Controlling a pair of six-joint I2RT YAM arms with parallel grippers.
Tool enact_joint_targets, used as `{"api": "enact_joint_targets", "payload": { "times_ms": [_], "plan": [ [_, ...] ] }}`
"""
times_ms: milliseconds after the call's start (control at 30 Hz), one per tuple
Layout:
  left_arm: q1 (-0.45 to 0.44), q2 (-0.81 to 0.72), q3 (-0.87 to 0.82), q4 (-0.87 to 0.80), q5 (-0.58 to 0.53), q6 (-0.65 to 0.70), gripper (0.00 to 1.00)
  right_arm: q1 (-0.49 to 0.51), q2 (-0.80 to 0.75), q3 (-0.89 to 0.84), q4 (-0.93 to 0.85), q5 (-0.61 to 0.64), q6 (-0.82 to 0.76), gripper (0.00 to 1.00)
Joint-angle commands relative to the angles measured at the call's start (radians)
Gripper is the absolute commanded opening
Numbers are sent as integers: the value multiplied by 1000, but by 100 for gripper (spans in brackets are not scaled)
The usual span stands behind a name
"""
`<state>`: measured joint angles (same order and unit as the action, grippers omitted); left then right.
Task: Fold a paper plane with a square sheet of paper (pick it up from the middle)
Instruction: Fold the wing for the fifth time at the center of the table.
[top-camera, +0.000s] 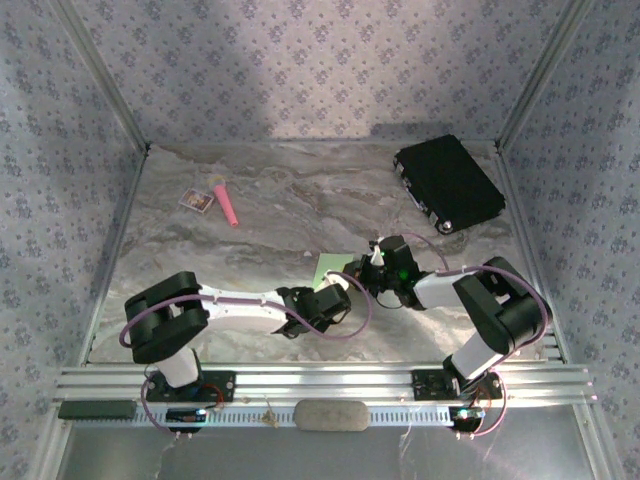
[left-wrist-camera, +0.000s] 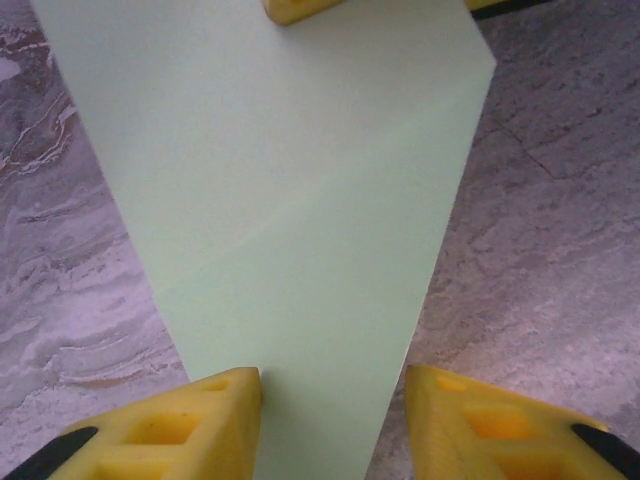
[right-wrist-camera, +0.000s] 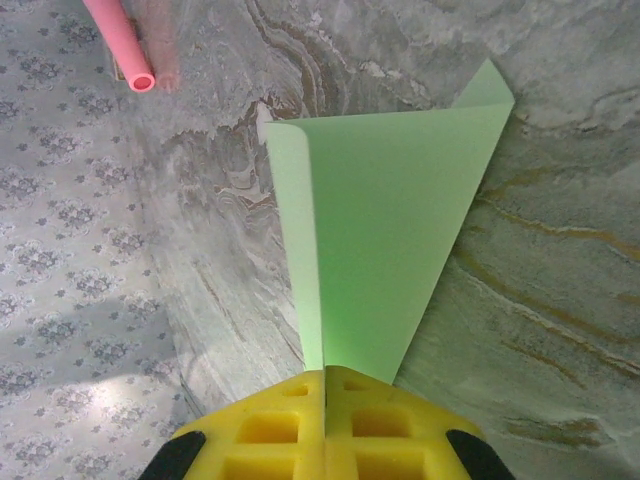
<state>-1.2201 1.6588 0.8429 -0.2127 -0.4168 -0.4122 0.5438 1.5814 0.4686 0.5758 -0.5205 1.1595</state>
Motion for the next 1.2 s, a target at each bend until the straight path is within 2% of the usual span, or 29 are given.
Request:
{"api": "enact_joint_targets", "payload": {
  "times_ms": [0, 467, 1167],
  "plan": [
    [-16, 16, 32, -30, -39, -7, 40, 6, -23, 21, -19, -5, -7, 4],
    [-24, 22, 42, -42, -65, -4, 29, 5, -28, 21, -18, -2, -7, 1],
    [-49, 57, 69, -80, -146, 3, 30, 8, -32, 25, -22, -3, -6, 0]
  ]
}}
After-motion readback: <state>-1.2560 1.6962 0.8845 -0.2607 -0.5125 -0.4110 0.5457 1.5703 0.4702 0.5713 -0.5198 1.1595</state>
